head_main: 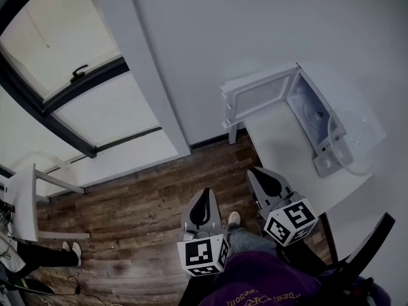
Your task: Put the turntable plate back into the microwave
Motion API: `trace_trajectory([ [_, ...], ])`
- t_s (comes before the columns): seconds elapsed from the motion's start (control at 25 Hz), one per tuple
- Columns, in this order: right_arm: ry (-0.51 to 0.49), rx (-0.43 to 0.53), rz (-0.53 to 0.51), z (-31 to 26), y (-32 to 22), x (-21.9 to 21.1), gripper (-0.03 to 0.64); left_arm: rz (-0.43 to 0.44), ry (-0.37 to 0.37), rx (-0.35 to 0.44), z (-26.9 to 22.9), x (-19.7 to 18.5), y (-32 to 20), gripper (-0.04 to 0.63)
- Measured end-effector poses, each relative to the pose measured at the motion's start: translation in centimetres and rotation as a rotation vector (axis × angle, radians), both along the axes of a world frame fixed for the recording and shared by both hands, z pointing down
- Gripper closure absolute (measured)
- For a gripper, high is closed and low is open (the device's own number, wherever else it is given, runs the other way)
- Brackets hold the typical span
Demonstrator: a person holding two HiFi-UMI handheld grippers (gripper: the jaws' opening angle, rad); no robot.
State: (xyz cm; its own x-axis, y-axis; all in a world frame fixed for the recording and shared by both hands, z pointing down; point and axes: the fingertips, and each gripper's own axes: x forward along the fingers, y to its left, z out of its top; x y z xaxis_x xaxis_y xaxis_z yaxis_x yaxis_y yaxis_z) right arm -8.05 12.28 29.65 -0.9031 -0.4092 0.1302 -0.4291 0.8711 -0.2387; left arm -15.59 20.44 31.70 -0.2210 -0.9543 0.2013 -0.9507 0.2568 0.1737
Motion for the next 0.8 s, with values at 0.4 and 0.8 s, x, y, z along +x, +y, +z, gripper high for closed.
trace_trajectory([
  [0.4,-0.002,-0.017,0.159,0.3,-8.3,1.4,0.606,0.180,0.002,-0.004,-0.1,1.0,-9.8,0.589],
  [0.8,0.015,-0.021,0.325,0.6,-13.4,4.9,0.606,0.363,0.022,-0.005,0.3,3.8,-17.1,0.589],
])
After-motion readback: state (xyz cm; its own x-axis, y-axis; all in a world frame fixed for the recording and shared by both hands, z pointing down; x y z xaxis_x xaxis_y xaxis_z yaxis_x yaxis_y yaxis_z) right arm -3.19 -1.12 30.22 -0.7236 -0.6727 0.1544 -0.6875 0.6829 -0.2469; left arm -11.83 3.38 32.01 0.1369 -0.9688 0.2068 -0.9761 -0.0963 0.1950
